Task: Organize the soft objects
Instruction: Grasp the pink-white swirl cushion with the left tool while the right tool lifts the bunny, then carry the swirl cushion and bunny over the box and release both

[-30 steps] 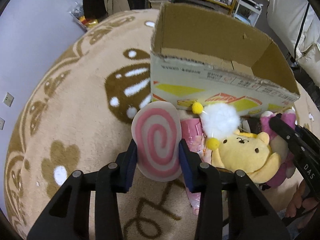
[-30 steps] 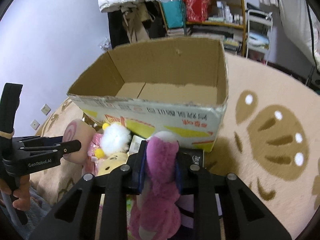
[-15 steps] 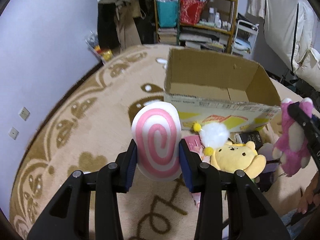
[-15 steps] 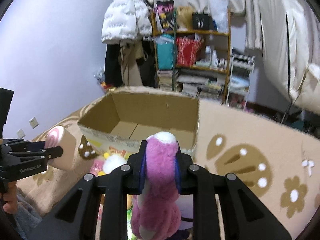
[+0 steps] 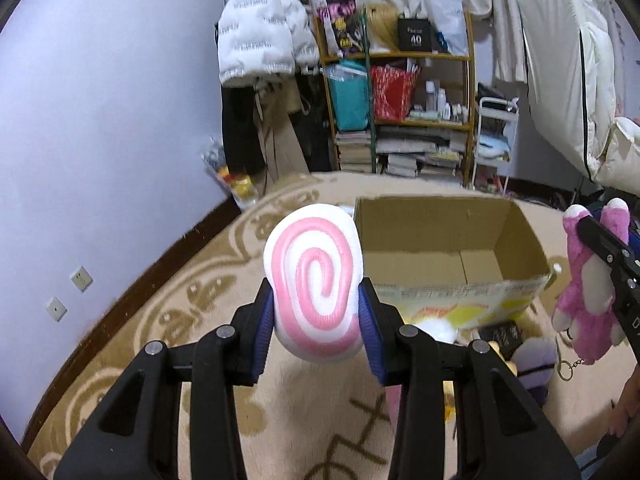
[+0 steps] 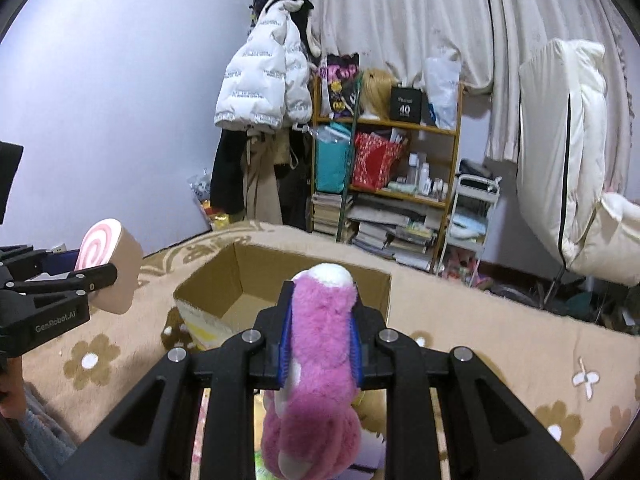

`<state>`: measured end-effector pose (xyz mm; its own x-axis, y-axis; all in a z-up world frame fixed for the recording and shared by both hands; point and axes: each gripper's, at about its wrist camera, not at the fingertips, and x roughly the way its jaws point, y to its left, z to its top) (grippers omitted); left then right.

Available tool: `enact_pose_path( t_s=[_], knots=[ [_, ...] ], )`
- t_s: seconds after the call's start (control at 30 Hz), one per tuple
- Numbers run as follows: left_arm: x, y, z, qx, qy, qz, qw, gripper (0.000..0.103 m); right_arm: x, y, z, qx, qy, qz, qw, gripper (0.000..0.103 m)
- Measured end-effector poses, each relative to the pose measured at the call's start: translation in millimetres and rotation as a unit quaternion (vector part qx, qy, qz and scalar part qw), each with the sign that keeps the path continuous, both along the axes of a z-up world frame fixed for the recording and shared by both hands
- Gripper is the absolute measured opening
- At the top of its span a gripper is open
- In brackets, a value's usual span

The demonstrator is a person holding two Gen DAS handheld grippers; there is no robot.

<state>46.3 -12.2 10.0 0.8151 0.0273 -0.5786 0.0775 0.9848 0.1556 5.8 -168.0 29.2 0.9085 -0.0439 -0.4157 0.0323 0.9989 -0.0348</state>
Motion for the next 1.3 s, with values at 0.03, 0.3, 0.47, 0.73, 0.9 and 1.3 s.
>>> enact_pose_path(
  t_s=[0.03, 0.3, 0.47, 0.73, 0.9, 1.3],
  knots=[
    [0.4, -0.5, 3.2, 0.001, -0.005, 0.000, 1.0000, 0.038, 2.0, -0.4, 4.0, -0.001, -0.005, 0.001, 1.000, 0.024],
    [12.4, -3.1, 22.1, -0.002, -0.023, 0.007, 0.9997, 0.038, 19.5, -7.0, 20.4, -0.004, -0.030, -0.002, 1.000, 0.024],
    [27.1, -7.2, 30.8, 0.009, -0.032, 0.006, 0.9994, 0.038, 33.7, -12.7, 28.1, -0.003, -0.042, -0.001, 0.999, 0.024],
    [50.5, -20.7, 43.6, 0.006, -0.049, -0.006, 0.9988, 0.038, 56.0, -23.7, 28.8, 0.005, -0.045, -0.003, 0.999, 0.024],
    [60.5, -27.7, 47.8, -0.001, -0.062, -0.010, 0.9980, 0.038, 63.2, -27.7, 25.3, 0.009, -0.043, -0.003, 0.999, 0.024],
    [88.4, -40.6, 22.6, -0.003, -0.038, -0.025, 0.9990, 0.038, 89.2, -37.8, -0.8, 0.026, -0.017, 0.004, 1.000, 0.024]
  ],
)
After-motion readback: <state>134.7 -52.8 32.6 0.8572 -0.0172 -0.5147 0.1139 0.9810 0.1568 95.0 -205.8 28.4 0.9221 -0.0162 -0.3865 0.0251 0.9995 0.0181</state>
